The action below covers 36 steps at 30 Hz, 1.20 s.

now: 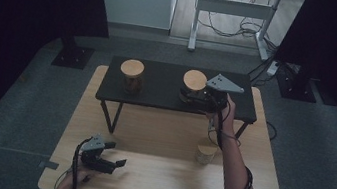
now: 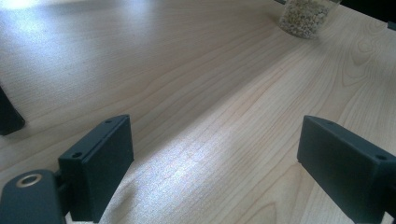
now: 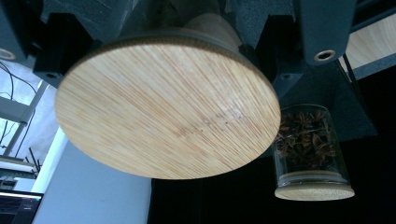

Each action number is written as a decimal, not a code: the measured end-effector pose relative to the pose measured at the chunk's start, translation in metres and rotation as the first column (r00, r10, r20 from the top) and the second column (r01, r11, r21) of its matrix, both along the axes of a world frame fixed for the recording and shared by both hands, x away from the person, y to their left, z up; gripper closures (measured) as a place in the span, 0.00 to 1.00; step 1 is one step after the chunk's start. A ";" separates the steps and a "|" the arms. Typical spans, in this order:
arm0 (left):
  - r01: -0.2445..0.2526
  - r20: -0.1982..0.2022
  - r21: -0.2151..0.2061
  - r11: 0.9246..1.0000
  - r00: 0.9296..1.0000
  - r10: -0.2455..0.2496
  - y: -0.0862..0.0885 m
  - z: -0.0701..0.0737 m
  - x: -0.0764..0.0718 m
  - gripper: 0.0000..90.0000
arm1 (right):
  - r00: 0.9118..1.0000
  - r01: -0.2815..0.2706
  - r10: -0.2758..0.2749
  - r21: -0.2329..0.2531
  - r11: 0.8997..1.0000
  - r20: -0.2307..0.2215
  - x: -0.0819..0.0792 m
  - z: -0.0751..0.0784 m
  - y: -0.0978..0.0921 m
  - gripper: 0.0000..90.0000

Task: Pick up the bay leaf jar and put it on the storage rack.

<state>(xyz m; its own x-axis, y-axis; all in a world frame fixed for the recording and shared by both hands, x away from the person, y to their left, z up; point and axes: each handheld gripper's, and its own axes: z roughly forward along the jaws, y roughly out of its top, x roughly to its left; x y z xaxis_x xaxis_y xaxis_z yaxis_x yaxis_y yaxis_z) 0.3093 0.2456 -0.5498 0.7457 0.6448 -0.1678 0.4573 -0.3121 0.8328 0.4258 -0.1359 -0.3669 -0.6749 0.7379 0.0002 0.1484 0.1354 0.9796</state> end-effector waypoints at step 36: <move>0.003 0.000 0.002 1.000 1.000 -0.003 -0.001 0.000 0.000 0.11 | 0.997 0.075 -0.075 -0.048 0.996 -0.008 -0.002 0.001 0.007 0.19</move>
